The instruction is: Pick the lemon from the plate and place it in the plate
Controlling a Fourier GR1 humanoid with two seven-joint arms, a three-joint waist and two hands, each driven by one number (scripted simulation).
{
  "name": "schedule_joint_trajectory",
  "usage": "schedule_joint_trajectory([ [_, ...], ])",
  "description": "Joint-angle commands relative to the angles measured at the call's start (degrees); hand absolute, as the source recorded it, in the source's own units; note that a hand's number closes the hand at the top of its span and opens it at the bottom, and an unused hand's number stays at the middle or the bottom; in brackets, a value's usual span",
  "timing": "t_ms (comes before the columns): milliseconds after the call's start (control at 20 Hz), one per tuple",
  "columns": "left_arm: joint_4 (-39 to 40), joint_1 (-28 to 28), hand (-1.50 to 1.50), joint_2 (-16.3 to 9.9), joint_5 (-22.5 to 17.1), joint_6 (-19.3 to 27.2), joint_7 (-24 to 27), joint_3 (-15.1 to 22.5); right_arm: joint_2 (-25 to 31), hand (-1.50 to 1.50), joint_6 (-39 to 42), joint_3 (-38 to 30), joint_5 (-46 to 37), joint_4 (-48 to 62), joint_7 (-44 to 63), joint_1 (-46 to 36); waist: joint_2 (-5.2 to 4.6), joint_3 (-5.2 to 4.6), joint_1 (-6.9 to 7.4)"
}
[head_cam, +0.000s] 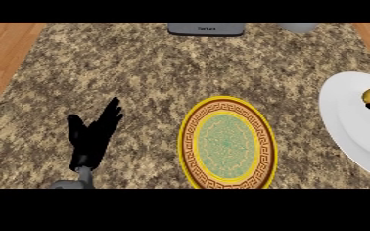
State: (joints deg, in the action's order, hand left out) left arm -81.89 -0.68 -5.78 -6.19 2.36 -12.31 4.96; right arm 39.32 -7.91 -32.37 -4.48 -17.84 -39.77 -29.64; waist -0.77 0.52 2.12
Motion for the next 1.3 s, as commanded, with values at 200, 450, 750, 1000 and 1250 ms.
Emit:
schedule_joint_trajectory([
  [200, 0.5, 0.3, 0.0, -0.4, 0.1, -0.4, -1.3, -0.2, 8.3, -1.5, 17.9, -5.9, 6.3, 6.3, -2.4, 4.0, 0.19, -0.22, -1.13],
  [450, -1.6, 1.9, 0.0, 0.3, 0.3, 0.5, -1.6, -0.1, 10.3, -1.5, 29.4, -5.0, 6.3, 7.4, -5.7, 9.3, 0.42, -0.26, -1.26],
  [750, -2.8, 4.0, 0.0, -0.2, 0.0, -0.5, -1.2, -0.4, 11.8, -1.5, 36.7, -3.1, 5.2, 5.8, -12.0, 16.1, 0.63, -0.34, -1.72],
  [1000, -2.9, 0.3, 0.0, -0.5, -0.6, -0.2, -3.5, -2.0, 10.9, -1.5, 34.3, -0.5, 2.8, 4.0, -17.5, 22.5, 0.7, -0.36, -2.1],
  [1250, -0.8, 4.1, 0.0, 0.1, 1.1, -0.2, 1.2, -1.2, 9.9, -1.5, 33.4, 0.7, 2.0, 4.2, -19.7, 25.2, 0.71, -0.33, -1.94],
])
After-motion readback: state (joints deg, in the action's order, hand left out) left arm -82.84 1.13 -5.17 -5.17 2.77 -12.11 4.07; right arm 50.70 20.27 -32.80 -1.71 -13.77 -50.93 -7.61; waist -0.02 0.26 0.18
